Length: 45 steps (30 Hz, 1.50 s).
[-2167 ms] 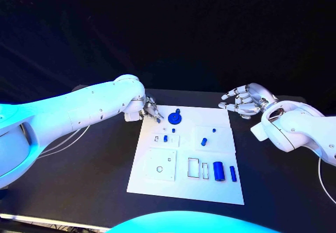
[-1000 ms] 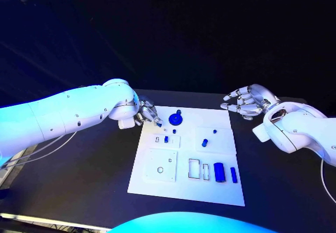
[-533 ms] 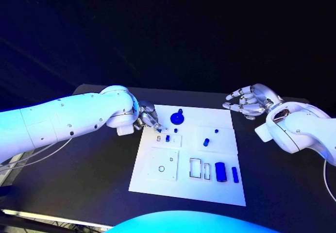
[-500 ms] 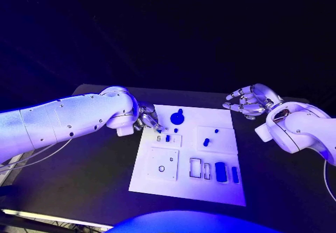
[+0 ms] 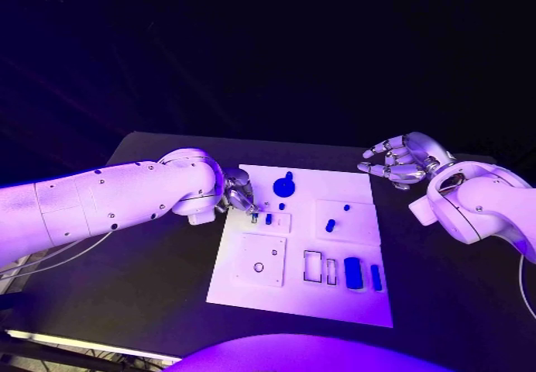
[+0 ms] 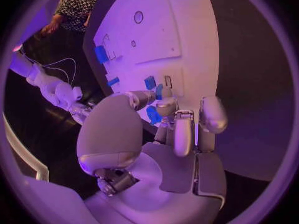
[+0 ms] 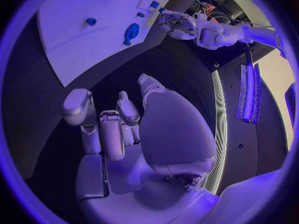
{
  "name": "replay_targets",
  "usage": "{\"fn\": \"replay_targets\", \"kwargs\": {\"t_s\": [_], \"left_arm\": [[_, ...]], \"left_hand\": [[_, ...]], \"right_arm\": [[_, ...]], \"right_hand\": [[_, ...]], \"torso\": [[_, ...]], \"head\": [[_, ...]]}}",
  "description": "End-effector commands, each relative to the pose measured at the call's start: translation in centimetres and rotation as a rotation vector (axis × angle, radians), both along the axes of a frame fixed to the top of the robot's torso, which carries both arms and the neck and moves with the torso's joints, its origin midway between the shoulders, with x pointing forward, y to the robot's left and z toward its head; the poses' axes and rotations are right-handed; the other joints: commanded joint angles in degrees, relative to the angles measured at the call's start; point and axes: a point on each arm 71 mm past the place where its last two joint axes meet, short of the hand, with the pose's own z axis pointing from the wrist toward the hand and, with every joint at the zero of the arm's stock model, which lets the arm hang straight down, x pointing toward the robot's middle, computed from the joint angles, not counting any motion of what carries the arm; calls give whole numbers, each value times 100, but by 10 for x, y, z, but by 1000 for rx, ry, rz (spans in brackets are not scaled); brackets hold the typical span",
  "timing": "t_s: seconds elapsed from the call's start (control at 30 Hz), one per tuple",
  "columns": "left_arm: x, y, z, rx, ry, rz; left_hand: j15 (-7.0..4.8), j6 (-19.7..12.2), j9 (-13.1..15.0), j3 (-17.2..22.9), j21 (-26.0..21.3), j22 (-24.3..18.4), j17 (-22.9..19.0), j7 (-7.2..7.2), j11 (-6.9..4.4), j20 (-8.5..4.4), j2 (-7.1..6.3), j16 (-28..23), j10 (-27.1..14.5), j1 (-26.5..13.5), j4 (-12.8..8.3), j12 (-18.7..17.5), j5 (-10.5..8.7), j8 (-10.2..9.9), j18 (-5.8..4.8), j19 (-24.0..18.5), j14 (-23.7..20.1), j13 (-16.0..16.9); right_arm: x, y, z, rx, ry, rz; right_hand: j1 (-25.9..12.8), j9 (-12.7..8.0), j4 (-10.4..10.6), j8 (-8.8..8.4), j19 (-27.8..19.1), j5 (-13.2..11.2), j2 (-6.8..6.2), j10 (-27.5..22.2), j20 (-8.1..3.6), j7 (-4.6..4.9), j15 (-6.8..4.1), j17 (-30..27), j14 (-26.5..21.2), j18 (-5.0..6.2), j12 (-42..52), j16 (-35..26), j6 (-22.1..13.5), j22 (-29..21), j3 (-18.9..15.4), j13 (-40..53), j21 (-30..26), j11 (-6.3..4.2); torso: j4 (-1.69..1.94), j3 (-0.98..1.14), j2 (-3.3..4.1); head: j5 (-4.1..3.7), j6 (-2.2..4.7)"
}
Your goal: Assemble the parts on the task board
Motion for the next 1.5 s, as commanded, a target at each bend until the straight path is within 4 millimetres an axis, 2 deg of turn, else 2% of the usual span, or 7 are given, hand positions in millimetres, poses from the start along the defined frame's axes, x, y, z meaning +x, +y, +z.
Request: {"fn": "replay_targets", "kwargs": {"t_s": [0.03, 1.5], "left_arm": [[0, -1, -1, 27, -34, -7], [-5, -2, -12, 69, 9, -32]], "left_hand": [[-29, 49, 6, 1099, 26, 6, 1217, -7, -9, 9, -16, 28, 46, -27, -1125, -2, 34, -20, -44, 35, 516, 8], [-36, 79, 2, 1106, 45, 44, 1235, -12, -15, 3, -21, 36, 78, -37, -1151, 9, 99, -36, -51, 63, 521, 40]], "right_arm": [[0, 1, 0, -6, -5, 12], [0, -1, -1, -10, 2, 10]], "right_hand": [[-56, -9, -3, 22, -44, 3, 14, -38, -1, -3, 17, 387, 294, 84, -20, -26, -46, 1, 24, -5, -15, -8], [-63, -12, -5, 35, -37, 3, 16, -30, -3, -6, 14, 389, 296, 82, -19, -29, -46, 3, 37, -10, -19, -11]], "torso": [[-5, 2, 1], [-6, 4, -1]], "head": [[21, -3], [19, -58]]}}
